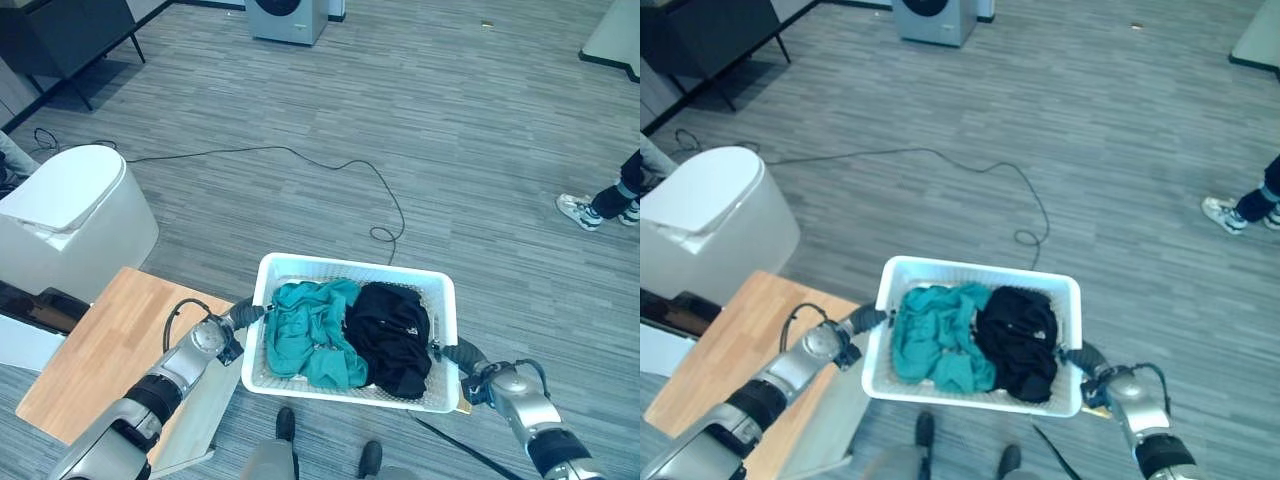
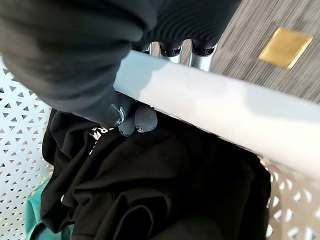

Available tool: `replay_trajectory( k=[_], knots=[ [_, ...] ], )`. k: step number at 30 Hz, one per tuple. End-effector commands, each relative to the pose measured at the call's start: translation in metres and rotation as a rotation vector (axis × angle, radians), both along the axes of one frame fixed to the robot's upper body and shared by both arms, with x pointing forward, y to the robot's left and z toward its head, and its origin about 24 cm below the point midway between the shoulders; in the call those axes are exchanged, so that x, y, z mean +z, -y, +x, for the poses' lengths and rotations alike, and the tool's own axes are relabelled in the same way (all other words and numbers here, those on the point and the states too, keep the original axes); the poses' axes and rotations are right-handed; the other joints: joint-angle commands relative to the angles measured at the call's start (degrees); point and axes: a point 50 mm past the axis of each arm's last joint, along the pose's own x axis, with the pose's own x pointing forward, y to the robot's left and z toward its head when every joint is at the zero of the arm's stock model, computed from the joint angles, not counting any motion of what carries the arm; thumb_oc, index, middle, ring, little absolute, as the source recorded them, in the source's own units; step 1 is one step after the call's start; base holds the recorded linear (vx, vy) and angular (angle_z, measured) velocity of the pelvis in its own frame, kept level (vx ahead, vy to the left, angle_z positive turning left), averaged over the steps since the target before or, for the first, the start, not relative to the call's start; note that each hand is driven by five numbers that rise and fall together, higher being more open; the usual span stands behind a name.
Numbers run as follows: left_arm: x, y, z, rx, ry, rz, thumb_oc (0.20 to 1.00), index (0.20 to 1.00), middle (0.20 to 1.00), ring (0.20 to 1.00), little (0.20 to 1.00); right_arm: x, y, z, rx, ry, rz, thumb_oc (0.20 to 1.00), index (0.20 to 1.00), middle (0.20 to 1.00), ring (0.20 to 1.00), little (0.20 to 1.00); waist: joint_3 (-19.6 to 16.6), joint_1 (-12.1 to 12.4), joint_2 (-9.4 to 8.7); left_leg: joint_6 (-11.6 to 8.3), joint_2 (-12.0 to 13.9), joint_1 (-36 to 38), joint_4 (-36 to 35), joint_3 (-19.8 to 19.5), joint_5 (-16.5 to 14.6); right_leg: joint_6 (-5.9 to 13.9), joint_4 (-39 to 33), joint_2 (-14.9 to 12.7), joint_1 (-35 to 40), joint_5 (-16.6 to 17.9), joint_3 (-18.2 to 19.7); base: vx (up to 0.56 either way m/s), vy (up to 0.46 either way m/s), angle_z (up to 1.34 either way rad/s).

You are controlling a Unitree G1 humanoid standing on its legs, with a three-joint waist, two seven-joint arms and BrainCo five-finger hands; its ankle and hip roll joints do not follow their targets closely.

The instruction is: Grab the laundry basket,head to the washer,open it,put in the laundry and shut it.

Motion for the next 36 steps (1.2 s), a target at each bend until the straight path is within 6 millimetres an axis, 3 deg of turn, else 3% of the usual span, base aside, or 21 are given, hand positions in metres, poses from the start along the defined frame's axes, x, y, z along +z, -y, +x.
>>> replay_trajectory(
  k=[1, 3, 4, 5, 7, 9, 11, 13, 14, 16, 21, 23, 24, 25, 27, 28, 29, 31, 32, 34, 36],
  knots=[
    [0.058, -0.009, 0.04, 0.062, 0.234, -0.042, 0.2, 0.2, 0.2, 0.2, 0.2, 0.034, 0.039, 0.007, -0.075, 0.134, -0.102, 0.2, 0.2, 0.2, 0.2, 0.2, -2.2, 0.8, -0.78, 0.29, -1.0, 0.6, -0.1, -1.8, -4.5, 1.57, 5.0, -2.4, -3.9, -4.4, 3.7, -0.03, -0.297, 0.32],
    [0.061, -0.009, 0.046, 0.068, 0.24, -0.016, 0.2, 0.2, 0.2, 0.2, 0.2, 0.036, 0.042, 0.005, -0.087, 0.143, -0.093, 0.2, 0.2, 0.2, 0.2, 0.2, -1.7, -0.2, -1.45, -0.92, 1.9, 0.5, 2.1, -2.3, -4.1, -0.3, 4.4, 0.6, -2.3, -5.3, 4.5, 0.04, -0.442, 0.21],
    [0.064, -0.009, 0.049, 0.066, 0.249, -0.003, 0.2, 0.2, 0.2, 0.2, 0.2, 0.038, 0.044, 0.003, -0.103, 0.153, -0.098, 0.2, 0.2, 0.2, 0.2, 0.2, -0.6, -0.9, -2.24, -0.8, 4.0, -1.1, 9.5, -0.6, -4.2, -1.6, 4.1, 2.3, -0.5, -5.9, 5.4, 0.06, -0.403, 0.33],
    [0.064, -0.009, 0.049, 0.066, 0.25, -0.003, 0.2, 0.2, 0.2, 0.2, 0.2, 0.038, 0.045, 0.003, -0.104, 0.154, -0.098, 0.2, 0.2, 0.2, 0.2, 0.2, -0.7, -0.9, -2.22, -0.78, 3.9, -1.4, 9.7, -0.7, -4.1, -1.61, 4.1, 2.3, -0.6, -5.8, 5.3, 0.11, -0.385, 0.53],
    [0.067, -0.007, 0.051, 0.077, 0.26, -0.005, 0.2, 0.2, 0.2, 0.2, 0.2, 0.042, 0.04, 0.004, -0.083, 0.17, -0.084, 0.2, 0.2, 0.2, 0.2, 0.2, 0.7, -1.5, -3.27, 1.24, 6.2, -5.3, 20.9, 5.6, -5.3, -2.4, 3.6, 3.0, 1.8, -6.5, 5.0, 0.05, -0.236, 0.51],
    [0.067, -0.006, 0.051, 0.082, 0.261, -0.008, 0.2, 0.2, 0.2, 0.2, 0.2, 0.043, 0.037, 0.004, -0.077, 0.174, -0.082, 0.2, 0.2, 0.2, 0.2, 0.2, 0.8, -1.1, -3.15, 1.61, 6.3, -6.3, 22.6, 7.4, -8.1, -2.22, 3.3, 3.5, 2.8, -7.2, 5.3, 0.1, -0.076, 0.14],
    [0.07, -0.012, 0.052, 0.099, 0.277, 0.004, 0.2, 0.2, 0.2, 0.2, 0.2, 0.044, 0.031, 0.008, -0.049, 0.175, -0.074, 0.2, 0.2, 0.2, 0.2, 0.2, 0.8, 0.8, -3.46, 2.77, 0.5, -10.3, 19.6, 5.6, -8.0, -2.02, 3.5, 3.7, 2.9, -7.3, 5.9, 0.17, -0.033, 0.13],
    [0.071, -0.025, 0.046, 0.114, 0.286, 0.009, 0.2, 0.2, 0.2, 0.2, 0.2, 0.046, 0.018, 0.016, -0.018, 0.202, -0.026, 0.2, 0.2, 0.2, 0.2, 0.2, 0.9, 4.6, -3.43, 1.79, -6.9, -11.6, 12.0, -2.7, -5.5, -1.84, 4.9, 5.0, 3.5, -8.8, 7.7, 0.36, -0.033, -0.35],
    [0.073, -0.024, 0.041, 0.098, 0.303, -0.007, 0.2, 0.2, 0.2, 0.2, 0.2, 0.047, 0.006, 0.025, -0.007, 0.232, 0.009, 0.2, 0.2, 0.2, 0.2, 0.2, 1.1, 5.8, -3.66, 1.54, -7.6, -13.4, 3.8, -5.3, -2.1, -1.99, 6.0, 5.6, 4.5, -10.5, 8.6, 0.37, -0.044, -1.32],
    [0.071, -0.025, 0.039, 0.1, 0.302, -0.023, 0.2, 0.2, 0.2, 0.2, 0.2, 0.047, 0.0, 0.03, 0.004, 0.239, 0.017, 0.2, 0.2, 0.2, 0.2, 0.2, 1.3, 6.3, -3.87, 1.53, -7.7, -14.3, 1.3, -4.8, -1.4, -2.04, 6.1, 5.9, 5.2, -11.2, 9.4, 0.36, -0.014, -1.07],
    [0.068, -0.038, 0.029, 0.138, 0.308, -0.043, 0.2, 0.2, 0.2, 0.2, 0.2, 0.04, -0.02, 0.041, 0.037, 0.224, 0.037, 0.2, 0.2, 0.2, 0.2, 0.2, -0.2, 8.9, -6.1, 3.23, -8.3, -14.6, 2.0, -4.1, 2.1, -2.0, 8.2, 7.2, 8.9, -14.8, 13.6, 0.56, 0.063, -0.38],
    [0.069, -0.044, 0.028, 0.157, 0.318, -0.027, 0.2, 0.2, 0.2, 0.2, 0.2, 0.033, -0.03, 0.042, 0.039, 0.211, 0.074, 0.2, 0.2, 0.2, 0.2, 0.2, -1.3, 10.0, -8.29, 4.72, -9.6, -13.4, 3.6, -3.3, 1.3, 0.96, 14.4, 5.9, 8.0, -11.2, 14.1, 0.59, 0.146, -0.33],
    [0.065, -0.052, 0.023, 0.17, 0.306, -0.002, 0.2, 0.2, 0.2, 0.2, 0.2, 0.026, -0.035, 0.039, 0.043, 0.185, 0.093, 0.2, 0.2, 0.2, 0.2, 0.2, -1.3, 10.1, -9.3, 6.34, -11.1, -10.3, 3.6, -3.2, -0.7, 6.3, 25.7, 3.8, 3.8, -2.2, 13.7, 0.56, 0.156, -0.56],
    [0.065, -0.052, 0.023, 0.17, 0.307, -0.002, 0.2, 0.2, 0.2, 0.2, 0.2, 0.026, -0.035, 0.039, 0.044, 0.186, 0.093, 0.2, 0.2, 0.2, 0.2, 0.2, -1.4, 10.1, -9.16, 6.3, -10.9, -10.5, 3.5, -3.2, -0.6, 6.27, 25.7, 4.0, 3.5, -2.0, 13.8, 0.51, 0.146, -0.59],
    [0.061, -0.055, 0.019, 0.183, 0.297, 0.003, 0.2, 0.2, 0.2, 0.2, 0.2, 0.021, -0.038, 0.036, 0.055, 0.165, 0.089, 0.2, 0.2, 0.2, 0.2, 0.2, -1.0, 8.9, -8.0, 8.02, -10.9, -7.7, 3.0, -3.2, -2.2, 9.52, 38.8, 1.8, -2.7, 6.8, 12.2, 0.38, 0.137, -0.26],
    [0.06, -0.058, 0.018, 0.196, 0.297, 0.004, 0.2, 0.2, 0.2, 0.2, 0.2, 0.021, -0.039, 0.035, 0.059, 0.165, 0.089, 0.2, 0.2, 0.2, 0.2, 0.2, -1.0, 8.3, -6.95, 8.66, -10.6, -6.0, 2.4, -3.3, -3.1, 9.26, 41.0, 1.1, -4.6, 6.8, 11.5, 0.29, 0.114, -0.05],
    [0.06, -0.058, 0.018, 0.197, 0.297, 0.004, 0.2, 0.2, 0.2, 0.2, 0.2, 0.021, -0.039, 0.035, 0.06, 0.165, 0.089, 0.2, 0.2, 0.2, 0.2, 0.2, -0.9, 8.2, -7.03, 8.7, -10.7, -6.0, 2.3, -3.3, -3.1, 9.28, 41.3, 0.9, -4.7, 6.6, 11.5, 0.42, 0.153, 0.15],
    [0.06, -0.058, 0.017, 0.201, 0.299, 0.003, 0.2, 0.2, 0.2, 0.2, 0.2, 0.017, -0.035, 0.029, 0.048, 0.152, 0.091, 0.2, 0.2, 0.2, 0.2, 0.2, 0.0, 6.7, -3.94, 9.45, -10.4, 1.2, 0.4, -6.8, -5.4, 5.85, 41.2, -2.0, -13.6, -0.3, 8.6, 0.56, 0.125, 0.24],
    [0.06, -0.058, 0.017, 0.201, 0.298, 0.002, 0.2, 0.2, 0.2, 0.2, 0.2, 0.017, -0.035, 0.029, 0.049, 0.152, 0.091, 0.2, 0.2, 0.2, 0.2, 0.2, 0.1, 6.5, -3.91, 9.43, -10.4, 1.4, 0.3, -7.0, -5.5, 5.84, 41.2, -2.0, -13.4, -0.3, 8.4, 0.4, 0.005, 0.18],
    [0.058, -0.057, 0.016, 0.195, 0.289, 0.004, 0.2, 0.2, 0.2, 0.2, 0.2, 0.014, -0.029, 0.024, 0.031, 0.136, 0.086, 0.2, 0.2, 0.2, 0.2, 0.2, 0.5, 5.4, -2.98, 8.78, -10.4, 3.9, 1.0, -9.3, -7.3, 4.05, 35.4, -0.7, -16.2, -4.8, 9.7, 0.36, -0.062, 0.44],
    [0.058, -0.058, 0.016, 0.192, 0.289, 0.01, 0.2, 0.2, 0.2, 0.2, 0.2, 0.014, -0.025, 0.022, 0.026, 0.132, 0.083, 0.2, 0.2, 0.2, 0.2, 0.2, 0.2, 4.4, -2.77, 8.04, -10.7, 5.1, 1.9, -11.4, -9.3, 3.74, 24.2, -0.9, -17.2, -4.1, 11.9, 0.44, -0.135, 0.81]
  ],
)
